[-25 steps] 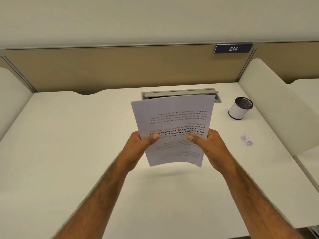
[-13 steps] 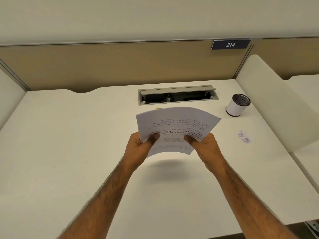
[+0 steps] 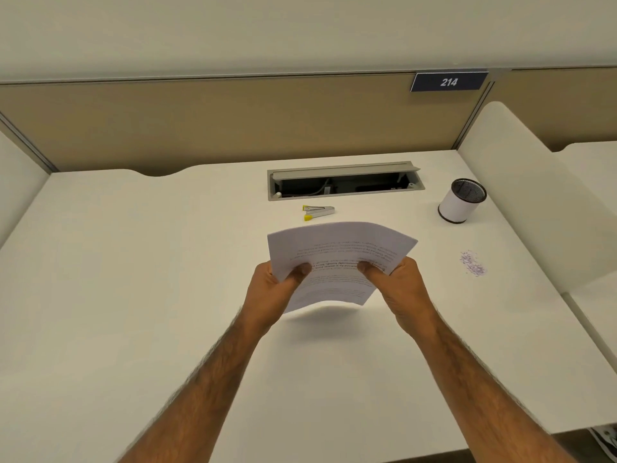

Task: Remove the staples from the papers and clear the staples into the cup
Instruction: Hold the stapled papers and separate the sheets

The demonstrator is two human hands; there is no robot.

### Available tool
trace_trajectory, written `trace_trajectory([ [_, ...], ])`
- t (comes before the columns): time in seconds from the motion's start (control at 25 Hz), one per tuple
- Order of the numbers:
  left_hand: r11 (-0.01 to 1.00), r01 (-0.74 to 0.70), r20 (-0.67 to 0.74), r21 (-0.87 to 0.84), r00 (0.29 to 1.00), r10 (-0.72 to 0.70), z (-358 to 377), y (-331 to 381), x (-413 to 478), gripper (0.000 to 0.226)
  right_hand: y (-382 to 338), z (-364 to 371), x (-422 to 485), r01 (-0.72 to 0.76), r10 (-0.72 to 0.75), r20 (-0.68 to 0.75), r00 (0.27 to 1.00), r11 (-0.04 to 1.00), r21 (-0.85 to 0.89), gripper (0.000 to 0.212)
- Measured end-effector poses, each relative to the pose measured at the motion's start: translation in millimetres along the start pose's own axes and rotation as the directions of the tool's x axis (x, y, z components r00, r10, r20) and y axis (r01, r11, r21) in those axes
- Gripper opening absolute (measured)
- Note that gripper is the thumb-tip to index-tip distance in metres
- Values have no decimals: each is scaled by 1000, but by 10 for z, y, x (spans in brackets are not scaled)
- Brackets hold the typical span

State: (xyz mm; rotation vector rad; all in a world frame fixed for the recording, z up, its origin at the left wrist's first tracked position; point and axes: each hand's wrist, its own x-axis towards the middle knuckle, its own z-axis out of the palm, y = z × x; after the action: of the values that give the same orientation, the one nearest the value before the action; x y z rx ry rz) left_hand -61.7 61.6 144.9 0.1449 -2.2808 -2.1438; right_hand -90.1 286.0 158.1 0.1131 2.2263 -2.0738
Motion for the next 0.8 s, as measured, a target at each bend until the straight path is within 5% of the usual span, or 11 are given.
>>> trace_trajectory([
  [0.48, 998, 64, -27, 2, 998, -64, 44, -103, 7, 30, 95, 32, -14, -56, 57, 33, 998, 998, -35, 29],
  [0.68, 991, -26, -56, 132, 998, 33, -19, 99, 61, 21, -185, -61, -41, 20, -19, -12, 1000, 998, 65, 41],
  [0.8, 940, -91, 11, 328, 996, 92, -98, 296, 112, 24, -627, -214, -46, 178, -202, -65, 977, 946, -270, 54],
])
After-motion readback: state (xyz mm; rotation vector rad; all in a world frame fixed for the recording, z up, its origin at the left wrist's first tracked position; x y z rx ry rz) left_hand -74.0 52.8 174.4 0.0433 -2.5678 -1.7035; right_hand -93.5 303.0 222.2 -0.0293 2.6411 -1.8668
